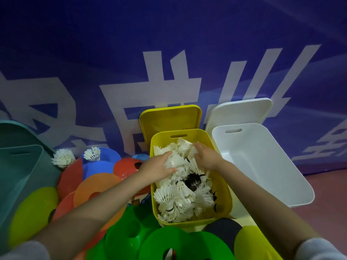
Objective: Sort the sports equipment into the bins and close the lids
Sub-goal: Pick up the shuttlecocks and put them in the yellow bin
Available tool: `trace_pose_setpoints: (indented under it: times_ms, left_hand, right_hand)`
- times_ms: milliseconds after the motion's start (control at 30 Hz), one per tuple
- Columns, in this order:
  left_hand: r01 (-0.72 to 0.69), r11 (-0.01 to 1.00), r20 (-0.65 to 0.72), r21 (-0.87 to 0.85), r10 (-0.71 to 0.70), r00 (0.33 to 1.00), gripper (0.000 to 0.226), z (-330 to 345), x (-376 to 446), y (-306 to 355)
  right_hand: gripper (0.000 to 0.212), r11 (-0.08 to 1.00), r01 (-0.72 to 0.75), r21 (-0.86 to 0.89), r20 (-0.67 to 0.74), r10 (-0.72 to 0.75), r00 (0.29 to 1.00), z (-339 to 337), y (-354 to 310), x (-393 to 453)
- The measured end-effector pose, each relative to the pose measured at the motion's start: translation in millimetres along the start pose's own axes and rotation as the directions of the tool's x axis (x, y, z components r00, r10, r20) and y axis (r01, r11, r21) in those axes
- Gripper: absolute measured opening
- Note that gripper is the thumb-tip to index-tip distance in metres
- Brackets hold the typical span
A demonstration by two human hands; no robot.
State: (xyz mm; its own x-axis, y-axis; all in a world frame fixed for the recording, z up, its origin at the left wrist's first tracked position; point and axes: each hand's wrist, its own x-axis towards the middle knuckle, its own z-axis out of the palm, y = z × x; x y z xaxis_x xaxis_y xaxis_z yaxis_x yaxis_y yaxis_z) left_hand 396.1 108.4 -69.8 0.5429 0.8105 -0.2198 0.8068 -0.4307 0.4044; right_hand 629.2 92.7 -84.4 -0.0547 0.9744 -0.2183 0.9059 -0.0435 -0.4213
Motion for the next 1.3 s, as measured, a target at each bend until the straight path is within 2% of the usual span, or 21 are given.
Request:
trace_pose_setpoints:
  times_ms: [33, 100, 167, 200, 233, 300, 367, 467, 567, 667, 733, 833, 933, 1067, 1300]
  left_hand:
    - [-0.013, 1.0, 0.013, 0.01, 0.013, 1.0, 0.081, 7, -2, 1]
    - [-0.048, 0.989, 0.013, 0.138, 0.046, 0.999, 0.083, 19, -4, 5]
    - [-0.059, 0.971, 0.002, 0.23, 0.06, 0.998, 0.086, 26, -5, 8]
    - [-0.055, 0.976, -0.004, 0.209, 0.057, 0.998, 0.088, 25, -5, 9]
    - [-0.049, 0.988, -0.011, 0.146, 0.051, 0.999, 0.09, 23, -7, 9]
    - [-0.045, 0.995, -0.039, -0.088, 0.042, 0.998, 0.09, 15, -16, 7]
    - [-0.081, 0.944, -0.133, -0.321, 0.04, 0.99, 0.081, 5, -31, -1]
    - [-0.103, 0.892, -0.269, -0.44, -0.022, 0.963, 0.063, -6, -54, -27]
    - [0.002, 0.897, -0.312, -0.442, -0.156, 0.937, 0.052, -16, -71, -70]
    - [0.131, 0.909, -0.375, -0.396, -0.29, 0.881, 0.046, -26, -81, -128]
    - [0.217, 0.886, -0.424, -0.409, -0.395, 0.815, 0.043, -35, -89, -169]
    - [0.376, 0.816, -0.472, -0.44, -0.566, 0.676, 0.043, -46, -99, -229]
    - [0.5, 0.671, -0.387, -0.548, -0.733, 0.56, 0.053, -50, -105, -276]
    - [0.495, 0.538, -0.256, -0.683, -0.81, 0.527, 0.062, -45, -97, -311]
    - [0.426, 0.478, -0.236, -0.768, -0.83, 0.505, 0.061, -36, -68, -332]
  right_hand:
    - [0.055, 0.999, -0.029, -0.025, 0.019, 0.029, 0.999, 3, -2, 2]
    - [0.061, 0.991, -0.121, -0.056, 0.034, 0.123, 0.992, 10, -4, 5]
    - [0.065, 0.984, -0.179, -0.021, -0.003, 0.179, 0.984, 13, -6, 4]
    - [0.067, 0.984, -0.179, 0.015, -0.049, 0.18, 0.982, 15, -7, 1]
    - [0.067, 0.986, -0.161, 0.041, -0.112, 0.164, 0.98, 16, -9, -3]
    - [0.066, 0.992, -0.108, 0.059, -0.259, 0.12, 0.958, 17, -16, -13]
    - [0.063, 0.996, -0.057, 0.069, -0.384, 0.079, 0.92, 15, -28, -21]
    - [0.056, 0.994, 0.044, 0.102, -0.445, 0.006, 0.896, 12, -55, -28]
    - [0.05, 0.982, 0.149, 0.115, -0.416, -0.089, 0.905, 14, -88, -24]
    - [0.045, 0.964, 0.233, 0.128, -0.422, -0.16, 0.892, 23, -127, -11]
    - [0.042, 0.953, 0.265, 0.147, -0.412, -0.185, 0.892, 32, -158, 4]
    - [0.044, 0.935, 0.309, 0.173, -0.354, -0.234, 0.906, 57, -208, 31]
    - [0.053, 0.938, 0.278, 0.209, -0.234, -0.228, 0.945, 88, -256, 59]
    - [0.063, 0.964, 0.196, 0.181, -0.069, -0.186, 0.98, 134, -304, 100]
    - [0.074, 0.99, 0.118, 0.074, -0.034, -0.115, 0.993, 182, -327, 145]
